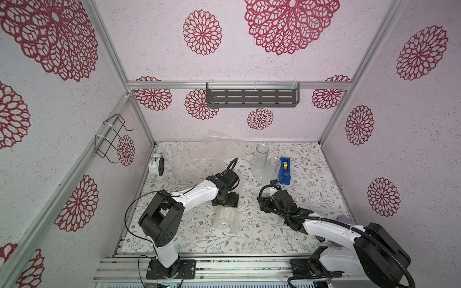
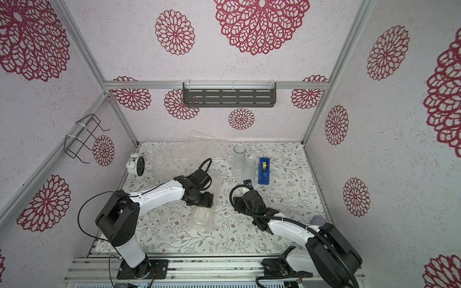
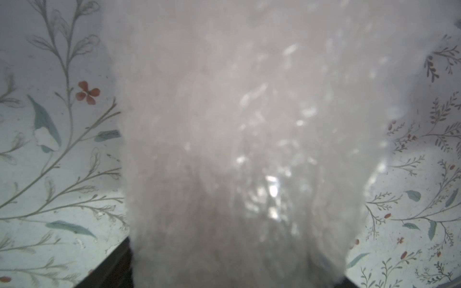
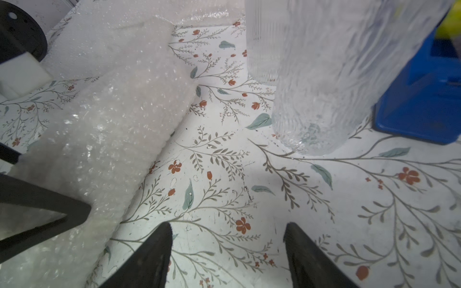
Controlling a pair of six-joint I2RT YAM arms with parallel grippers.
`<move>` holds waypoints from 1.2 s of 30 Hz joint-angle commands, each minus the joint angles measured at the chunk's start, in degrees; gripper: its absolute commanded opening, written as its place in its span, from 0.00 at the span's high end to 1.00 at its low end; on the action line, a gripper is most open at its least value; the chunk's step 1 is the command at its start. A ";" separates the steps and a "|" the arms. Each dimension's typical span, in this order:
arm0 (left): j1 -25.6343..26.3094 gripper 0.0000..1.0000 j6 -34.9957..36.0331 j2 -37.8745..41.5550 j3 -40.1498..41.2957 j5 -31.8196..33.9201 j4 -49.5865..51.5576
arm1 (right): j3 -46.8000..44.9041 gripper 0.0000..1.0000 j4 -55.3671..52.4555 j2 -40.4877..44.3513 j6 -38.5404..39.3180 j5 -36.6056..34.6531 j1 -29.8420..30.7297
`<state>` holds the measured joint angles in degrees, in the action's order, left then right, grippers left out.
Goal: Wrap vases in bubble wrap
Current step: Pick up the wrapped vase from the center of the board, then place the wrapped vase at the center of the board.
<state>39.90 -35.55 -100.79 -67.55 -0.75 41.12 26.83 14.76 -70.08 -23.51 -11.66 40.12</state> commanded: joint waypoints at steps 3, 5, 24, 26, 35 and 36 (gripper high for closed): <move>0.52 0.34 -3.56 5.73 3.08 5.45 -2.04 | 1.16 0.25 -2.45 4.90 3.23 -3.62 -2.58; 0.70 0.39 -4.95 10.29 5.60 8.02 -2.98 | 1.06 0.25 -2.85 6.23 3.55 -3.67 -4.08; -19.58 0.45 -28.02 50.19 27.45 25.83 11.43 | 0.99 0.18 -5.50 9.77 1.18 -3.55 -13.58; -26.05 0.45 -27.33 50.93 27.97 26.02 12.05 | 0.48 0.18 -5.54 11.09 1.25 -2.95 -14.07; -53.10 0.43 -19.51 44.05 30.12 13.53 -0.63 | -1.60 0.08 -7.69 16.66 0.77 -5.94 -16.10; -55.01 0.43 -18.91 42.49 30.07 12.16 -2.23 | -1.61 0.07 -8.06 17.27 0.80 -6.02 -16.49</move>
<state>-11.38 -57.10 -55.86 -37.04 15.49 47.86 25.54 8.12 -54.61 -22.26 -15.51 24.47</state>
